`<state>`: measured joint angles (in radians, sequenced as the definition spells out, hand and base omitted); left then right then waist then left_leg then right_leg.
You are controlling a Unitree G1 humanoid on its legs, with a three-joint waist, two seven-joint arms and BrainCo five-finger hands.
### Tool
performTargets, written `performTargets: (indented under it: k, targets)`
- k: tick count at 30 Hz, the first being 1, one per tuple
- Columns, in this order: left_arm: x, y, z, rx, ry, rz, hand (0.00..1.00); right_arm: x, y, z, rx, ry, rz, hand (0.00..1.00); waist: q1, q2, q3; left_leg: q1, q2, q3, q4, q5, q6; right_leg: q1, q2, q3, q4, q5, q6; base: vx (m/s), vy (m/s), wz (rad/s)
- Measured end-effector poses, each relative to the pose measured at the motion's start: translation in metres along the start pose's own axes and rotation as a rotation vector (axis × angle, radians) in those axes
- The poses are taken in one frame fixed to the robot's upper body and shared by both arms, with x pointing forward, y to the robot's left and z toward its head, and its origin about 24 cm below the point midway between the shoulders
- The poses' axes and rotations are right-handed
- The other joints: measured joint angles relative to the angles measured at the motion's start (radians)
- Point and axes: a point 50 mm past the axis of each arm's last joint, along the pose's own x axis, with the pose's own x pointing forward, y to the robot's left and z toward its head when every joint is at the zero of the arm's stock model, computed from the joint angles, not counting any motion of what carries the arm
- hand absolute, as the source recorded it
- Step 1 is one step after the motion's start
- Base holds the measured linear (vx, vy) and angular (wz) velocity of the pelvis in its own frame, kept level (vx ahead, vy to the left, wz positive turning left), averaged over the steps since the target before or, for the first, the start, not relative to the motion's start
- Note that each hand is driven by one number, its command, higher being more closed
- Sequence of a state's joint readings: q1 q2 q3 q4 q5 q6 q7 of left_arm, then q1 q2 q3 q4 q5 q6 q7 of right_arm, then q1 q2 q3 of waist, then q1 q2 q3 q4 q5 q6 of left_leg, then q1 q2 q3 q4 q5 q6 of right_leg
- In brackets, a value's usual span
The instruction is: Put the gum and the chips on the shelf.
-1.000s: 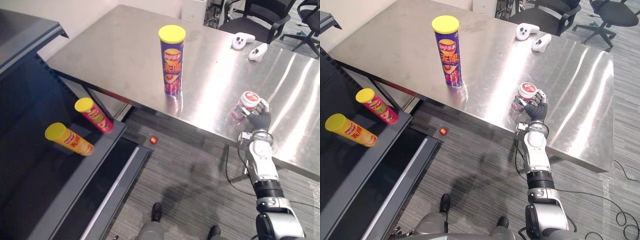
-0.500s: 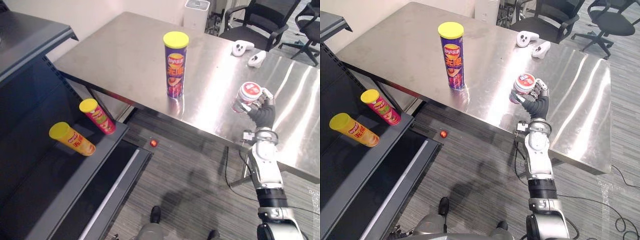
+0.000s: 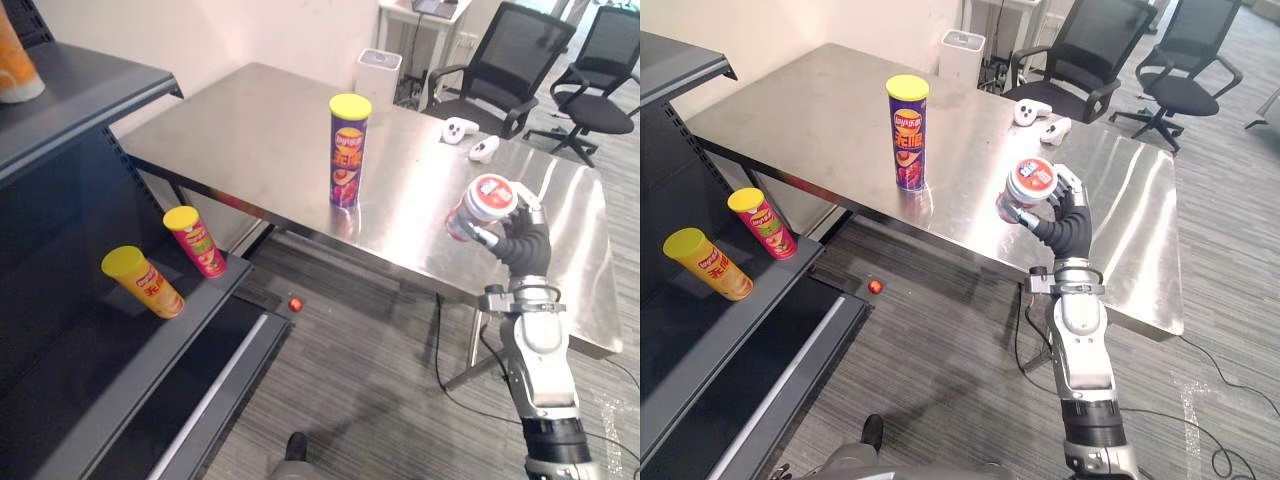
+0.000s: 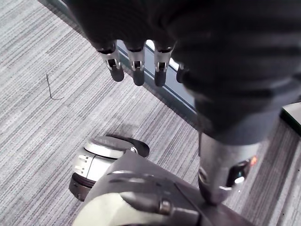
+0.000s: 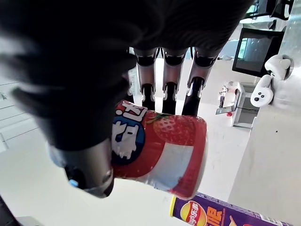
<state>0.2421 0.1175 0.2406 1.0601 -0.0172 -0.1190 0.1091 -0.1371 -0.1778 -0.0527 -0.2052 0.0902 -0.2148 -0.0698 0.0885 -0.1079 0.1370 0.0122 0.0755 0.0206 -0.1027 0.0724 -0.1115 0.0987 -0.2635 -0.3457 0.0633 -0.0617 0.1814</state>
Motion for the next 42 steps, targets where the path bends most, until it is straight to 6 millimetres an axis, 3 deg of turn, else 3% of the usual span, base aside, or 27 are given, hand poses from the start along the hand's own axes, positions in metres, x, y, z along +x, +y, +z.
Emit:
performTargets:
  k: [4, 8, 11, 13, 15, 16, 17, 18, 19, 20, 21, 22, 23, 24, 25, 29, 33, 37, 38, 40, 41, 42]
  targets:
    - [-0.002, 0.0, -0.007, -0.002, 0.02, 0.001, 0.0, -0.015, -0.003, -0.008, -0.002, 0.055, 0.003, 1.0, 0.0, 0.019, -0.03, 0.008, 0.028, -0.008, 0.002, 0.009, -0.013, -0.005, 0.022, 0.001, 0.031, -0.03, -0.012, -0.05, -0.063, 0.0]
    - [-0.003, 0.003, -0.012, -0.023, 0.039, 0.01, 0.0, -0.026, -0.006, -0.015, -0.008, 0.104, -0.006, 1.0, 0.001, 0.021, -0.036, 0.004, 0.036, -0.049, 0.009, 0.018, -0.022, -0.001, 0.027, -0.033, 0.068, -0.047, -0.013, -0.02, -0.058, 0.28]
    - [-0.004, 0.0, -0.013, -0.049, 0.043, 0.009, 0.0, -0.028, 0.001, -0.021, 0.058, 0.13, -0.008, 1.0, 0.008, 0.024, -0.033, -0.057, 0.031, -0.148, 0.08, 0.017, -0.025, 0.033, 0.036, -0.122, 0.071, -0.061, -0.017, -0.05, -0.069, 0.85]
    - [-0.004, -0.005, -0.012, -0.059, 0.04, -0.002, 0.0, -0.025, 0.009, -0.024, 0.094, 0.138, -0.003, 1.0, 0.024, 0.044, -0.029, -0.127, 0.032, -0.258, 0.097, 0.043, -0.049, 0.038, 0.058, -0.224, 0.084, -0.092, -0.024, -0.11, -0.107, 1.23]
    - [-0.005, -0.009, -0.013, -0.066, 0.043, -0.008, 0.0, -0.022, 0.014, -0.025, 0.11, 0.136, 0.01, 1.0, 0.046, 0.07, -0.023, -0.158, 0.043, -0.284, 0.084, 0.033, -0.053, 0.026, 0.07, -0.277, 0.119, -0.113, -0.033, -0.12, -0.093, 0.89]
    - [-0.005, -0.009, -0.016, -0.072, 0.056, -0.003, 0.0, -0.021, 0.017, -0.027, 0.116, 0.142, 0.01, 1.0, 0.065, 0.079, -0.022, -0.164, 0.054, -0.258, 0.062, 0.002, -0.03, 0.028, 0.076, -0.297, 0.122, -0.115, -0.044, -0.12, -0.084, 0.91]
    - [-0.005, -0.007, -0.017, -0.076, 0.07, 0.004, 0.0, -0.017, 0.02, -0.027, 0.121, 0.138, 0.016, 1.0, 0.079, 0.068, -0.02, -0.17, 0.061, -0.133, 0.038, -0.089, 0.108, 0.029, 0.075, -0.308, 0.098, -0.11, -0.055, -0.12, -0.097, 1.17]
    - [-0.004, -0.007, -0.016, -0.091, 0.074, 0.01, 0.0, -0.015, 0.018, -0.025, 0.118, 0.124, 0.008, 1.0, 0.071, 0.048, -0.026, -0.203, 0.064, 0.013, 0.065, -0.126, 0.204, 0.035, 0.067, -0.345, 0.061, -0.093, -0.071, -0.11, -0.074, 1.43]
    - [-0.002, -0.007, -0.013, -0.109, 0.075, 0.021, 0.0, -0.01, 0.012, -0.024, 0.106, 0.107, -0.015, 1.0, 0.064, 0.055, -0.023, -0.244, 0.082, 0.199, 0.184, -0.097, 0.231, 0.037, 0.04, -0.405, 0.065, -0.091, -0.075, -0.08, -0.007, 1.5]
    - [-0.005, -0.012, -0.02, -0.129, 0.102, 0.016, 0.0, -0.006, 0.005, -0.022, 0.094, 0.096, -0.052, 1.0, 0.057, 0.078, -0.025, -0.232, 0.096, 0.412, 0.305, -0.07, 0.267, 0.046, 0.036, -0.452, 0.081, -0.096, -0.071, -0.02, 0.052, 1.68]
    - [-0.01, -0.018, -0.032, -0.135, 0.136, 0.005, 0.0, -0.006, -0.002, -0.019, 0.075, 0.08, -0.087, 1.0, 0.04, 0.13, -0.042, -0.179, 0.082, 0.541, 0.254, -0.04, 0.226, 0.063, 0.047, -0.508, 0.084, -0.104, -0.056, 0.03, 0.074, 1.54]
    - [-0.01, -0.021, -0.03, -0.135, 0.13, -0.004, 0.0, -0.006, -0.009, -0.019, 0.066, 0.075, -0.117, 1.0, 0.038, 0.136, -0.041, -0.177, 0.063, 0.531, 0.212, 0.009, 0.186, 0.066, 0.037, -0.538, 0.09, -0.108, -0.054, 0.02, 0.063, 1.35]
    - [-0.009, -0.023, -0.026, -0.138, 0.118, -0.008, 0.0, -0.006, -0.015, -0.019, 0.057, 0.075, -0.152, 1.0, 0.048, 0.147, -0.046, -0.179, 0.035, 0.536, 0.161, 0.073, 0.193, 0.065, 0.03, -0.562, 0.081, -0.111, -0.05, -0.11, 0.072, 1.08]
    - [-0.006, -0.023, -0.019, -0.143, 0.104, -0.003, 0.0, -0.008, -0.016, -0.02, 0.042, 0.08, -0.168, 1.0, 0.051, 0.125, -0.036, -0.185, 0.006, 0.552, 0.125, 0.109, 0.21, 0.072, 0.03, -0.591, 0.051, -0.1, -0.05, -0.12, 0.08, 0.99]
    - [-0.007, -0.021, -0.025, -0.145, 0.129, 0.005, 0.0, -0.011, -0.014, -0.021, 0.04, 0.091, -0.169, 1.0, 0.052, 0.122, -0.038, -0.17, 0.009, 0.596, 0.146, 0.06, 0.224, 0.089, 0.029, -0.629, 0.038, -0.089, -0.049, -0.09, 0.079, 0.82]
    - [-0.007, -0.018, -0.025, -0.133, 0.133, 0.02, 0.0, -0.017, -0.012, -0.02, 0.052, 0.097, -0.176, 1.0, 0.048, 0.126, -0.048, -0.141, -0.023, 0.576, 0.066, 0.038, 0.214, 0.123, 0.055, -0.693, 0.034, -0.07, -0.019, 0.0, 0.035, 0.6]
    - [-0.004, -0.013, -0.019, -0.108, 0.114, 0.033, 0.0, -0.018, -0.009, -0.021, 0.072, 0.103, -0.187, 1.0, 0.043, 0.083, -0.046, -0.131, -0.064, 0.526, 0.007, 0.064, 0.215, 0.137, 0.053, -0.728, 0.025, -0.062, -0.014, -0.01, -0.012, 0.37]
    - [-0.003, -0.014, -0.017, -0.095, 0.102, 0.025, 0.0, -0.018, -0.004, -0.023, 0.092, 0.111, -0.191, 1.0, 0.03, 0.079, -0.04, -0.109, -0.078, 0.498, 0.006, 0.058, 0.211, 0.168, 0.044, -0.741, 0.035, -0.06, -0.019, -0.05, -0.014, 0.16]
    - [-0.004, -0.015, -0.017, -0.088, 0.103, 0.022, 0.0, -0.019, -0.005, -0.023, 0.092, 0.113, -0.192, 1.0, 0.026, 0.081, -0.038, -0.102, -0.079, 0.493, 0.006, 0.052, 0.207, 0.172, 0.037, -0.745, 0.052, -0.068, -0.03, -0.09, 0.004, 0.1]
    - [-0.003, -0.016, -0.015, -0.046, 0.093, 0.005, 0.0, -0.019, -0.004, -0.024, 0.091, 0.116, -0.19, 1.0, 0.026, 0.083, -0.028, -0.078, -0.09, 0.509, 0.002, 0.016, 0.195, 0.164, -0.04, -0.759, 0.191, -0.144, -0.116, -0.09, 0.062, 0.05]
    - [-0.002, -0.013, -0.013, -0.03, 0.088, 0.007, 0.0, -0.019, -0.004, -0.025, 0.091, 0.119, -0.188, 1.0, 0.024, 0.07, -0.021, -0.072, -0.098, 0.528, 0.001, -0.003, 0.188, 0.165, -0.064, -0.768, 0.217, -0.157, -0.124, -0.04, 0.112, 0.16]
    - [0.001, -0.005, -0.007, 0.028, 0.067, 0.016, 0.0, -0.022, -0.003, -0.027, 0.091, 0.133, -0.192, 1.0, 0.009, 0.026, -0.013, -0.068, -0.115, 0.578, 0.083, -0.056, 0.199, 0.168, -0.133, -0.783, 0.273, -0.184, -0.158, 0.1, 0.067, 0.25]
